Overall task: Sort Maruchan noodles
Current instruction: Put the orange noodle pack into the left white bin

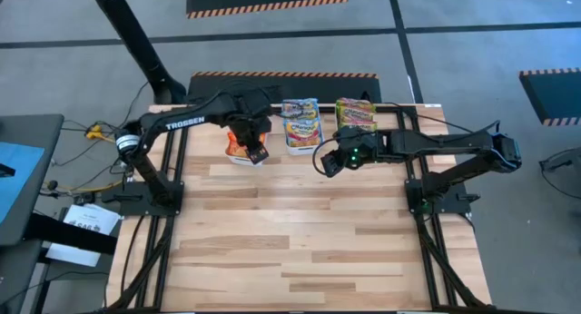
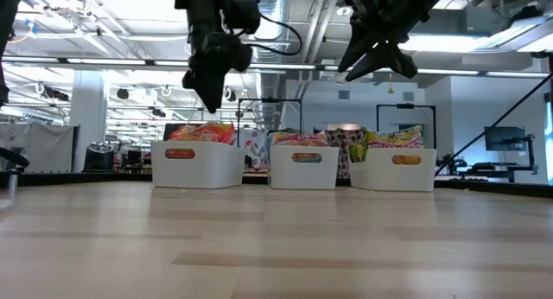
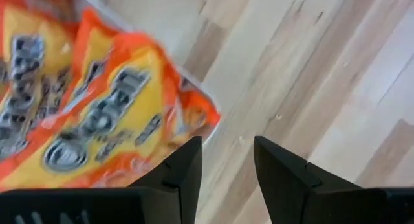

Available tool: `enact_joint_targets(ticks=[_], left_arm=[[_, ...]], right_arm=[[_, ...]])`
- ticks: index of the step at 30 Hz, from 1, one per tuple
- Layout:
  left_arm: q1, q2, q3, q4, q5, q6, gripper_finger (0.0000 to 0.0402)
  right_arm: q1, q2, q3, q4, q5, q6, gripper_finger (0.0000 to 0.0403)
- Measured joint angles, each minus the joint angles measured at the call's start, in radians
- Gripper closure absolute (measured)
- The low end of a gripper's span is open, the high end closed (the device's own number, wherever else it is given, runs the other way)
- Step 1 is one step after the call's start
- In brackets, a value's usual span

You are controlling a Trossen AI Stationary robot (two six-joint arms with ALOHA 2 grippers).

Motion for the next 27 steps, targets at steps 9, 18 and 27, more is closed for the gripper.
enact_joint_targets(ticks=[9,18,27], left_arm=[[-0.009,0.059,0.0,0.026,-0.048,0.002,0.0276],[-0.001,0.117,0.0,0.02,-0.072,0.031,0.0276],[0.04,0.186,-0.004,0.029,-0.048,0.042,0.0276]], right_arm=[[0.0,0.0,0.0,0.0,0.0,0.0,0.0276],[0.002,0.0,0.0,-0.009,-0.002,0.0,0.0276],[0.002,0.0,0.0,-0.015,-0.003,0.0,0.0276]])
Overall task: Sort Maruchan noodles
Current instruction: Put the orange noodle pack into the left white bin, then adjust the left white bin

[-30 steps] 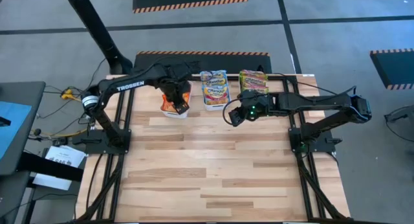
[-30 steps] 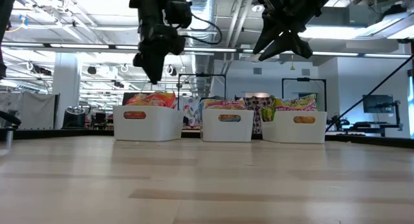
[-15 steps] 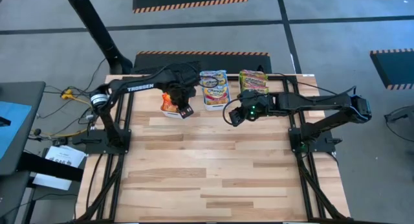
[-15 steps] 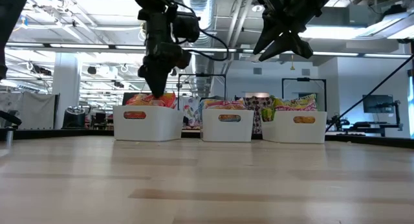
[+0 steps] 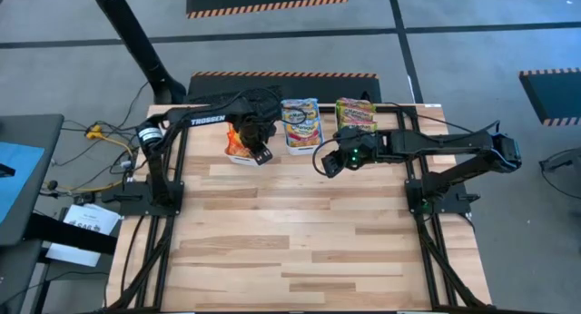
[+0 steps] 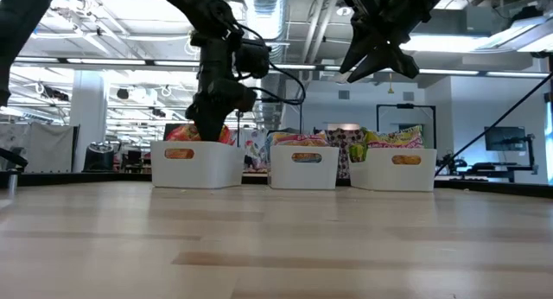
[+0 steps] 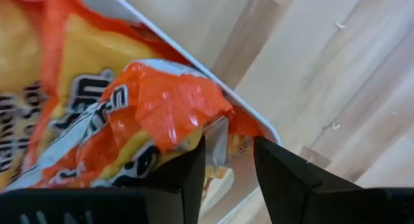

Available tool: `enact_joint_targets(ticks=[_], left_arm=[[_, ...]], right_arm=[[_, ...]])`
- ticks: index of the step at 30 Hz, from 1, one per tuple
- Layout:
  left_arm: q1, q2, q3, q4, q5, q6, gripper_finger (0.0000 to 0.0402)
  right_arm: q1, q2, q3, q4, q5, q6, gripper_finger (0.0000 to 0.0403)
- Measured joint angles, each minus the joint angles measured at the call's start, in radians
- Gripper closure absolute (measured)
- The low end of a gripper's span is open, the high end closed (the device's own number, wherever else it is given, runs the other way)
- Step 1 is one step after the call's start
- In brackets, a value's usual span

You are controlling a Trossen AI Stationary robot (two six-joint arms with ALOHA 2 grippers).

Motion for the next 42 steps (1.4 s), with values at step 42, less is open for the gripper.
enact_joint_targets(ticks=[42], left_arm=[[-0.085,-0.681,0.068,0.051,0.075,-0.044,0.0276]], right_arm=[[0.0,-0.164,0.0,0.079,-0.083,-0.198,0.0276]])
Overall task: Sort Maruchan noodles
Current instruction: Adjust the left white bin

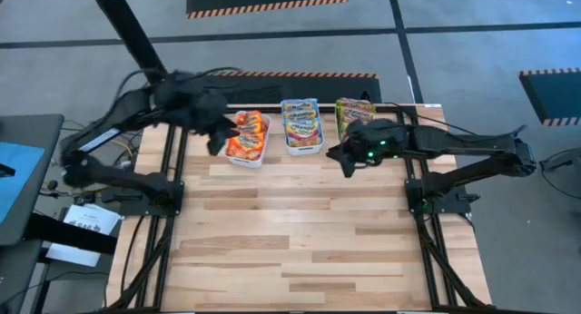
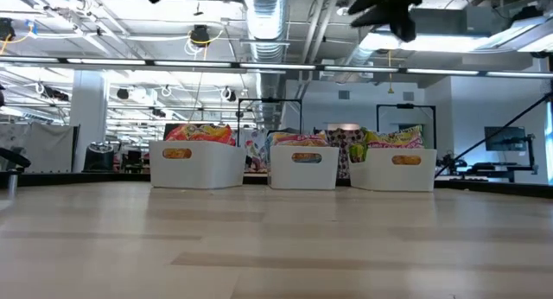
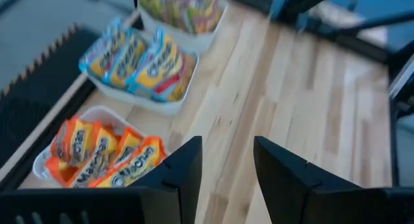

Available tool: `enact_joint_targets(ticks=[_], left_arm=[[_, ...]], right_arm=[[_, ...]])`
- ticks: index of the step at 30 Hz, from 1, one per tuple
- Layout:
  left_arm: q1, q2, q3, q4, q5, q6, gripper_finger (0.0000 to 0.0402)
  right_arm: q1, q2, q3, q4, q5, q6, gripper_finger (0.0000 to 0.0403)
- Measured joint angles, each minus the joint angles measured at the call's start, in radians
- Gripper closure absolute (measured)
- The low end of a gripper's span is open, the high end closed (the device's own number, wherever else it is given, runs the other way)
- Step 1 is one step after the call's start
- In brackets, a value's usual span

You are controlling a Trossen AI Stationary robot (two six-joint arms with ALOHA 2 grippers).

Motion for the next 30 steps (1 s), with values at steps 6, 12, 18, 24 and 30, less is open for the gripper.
enact_joint_targets(ticks=[6,12,18,24,30], left_arm=[[-0.059,-0.278,-0.27,0.207,-0.027,-0.092,0.0276],[-0.093,-0.521,-0.538,0.426,-0.056,-0.16,0.0276],[-0.101,-0.704,-0.732,0.551,-0.072,-0.207,0.0276],[-0.101,-0.812,-0.859,0.589,-0.07,-0.254,0.0276],[-0.102,-0.833,-0.998,0.673,-0.028,-0.305,0.0276]], right_arm=[[0.0,-0.125,0.0,0.026,0.0,-0.142,0.0276],[-0.002,-0.235,0.0,0.023,0.019,-0.28,0.0276],[-0.002,-0.324,-0.001,-0.06,0.067,-0.32,0.0276],[-0.002,-0.387,-0.11,-0.044,0.113,-0.26,0.0276],[-0.002,-0.432,-0.28,0.084,0.114,-0.143,0.0276]])
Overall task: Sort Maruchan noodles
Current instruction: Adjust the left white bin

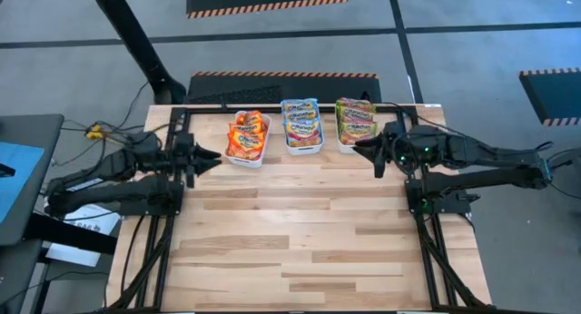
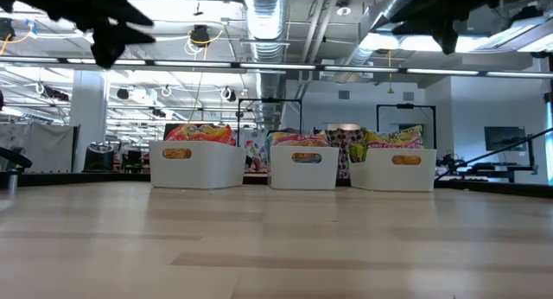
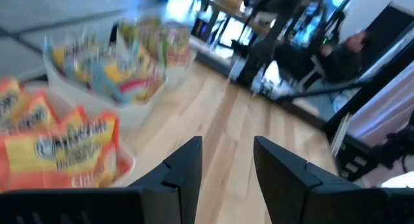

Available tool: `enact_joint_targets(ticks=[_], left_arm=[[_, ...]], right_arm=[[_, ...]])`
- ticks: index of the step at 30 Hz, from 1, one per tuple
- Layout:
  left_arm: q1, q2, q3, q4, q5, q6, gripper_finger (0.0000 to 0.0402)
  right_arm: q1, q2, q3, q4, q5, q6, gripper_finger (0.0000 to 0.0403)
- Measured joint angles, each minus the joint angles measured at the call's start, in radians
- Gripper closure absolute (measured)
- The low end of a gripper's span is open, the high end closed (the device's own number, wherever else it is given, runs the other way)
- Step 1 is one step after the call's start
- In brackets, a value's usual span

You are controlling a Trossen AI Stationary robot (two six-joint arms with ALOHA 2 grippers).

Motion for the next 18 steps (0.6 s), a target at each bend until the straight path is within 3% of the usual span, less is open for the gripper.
enact_joint_targets(ticks=[6,18], left_arm=[[0.0,0.086,-0.113,0.064,0.027,-0.034,0.0276],[0.0,0.485,-0.108,0.162,-0.014,0.08,0.0276]], right_arm=[[0.0,0.003,-0.048,0.021,0.0,0.09,0.0276],[0.0,0.01,-0.047,0.067,-0.001,0.079,0.0276]])
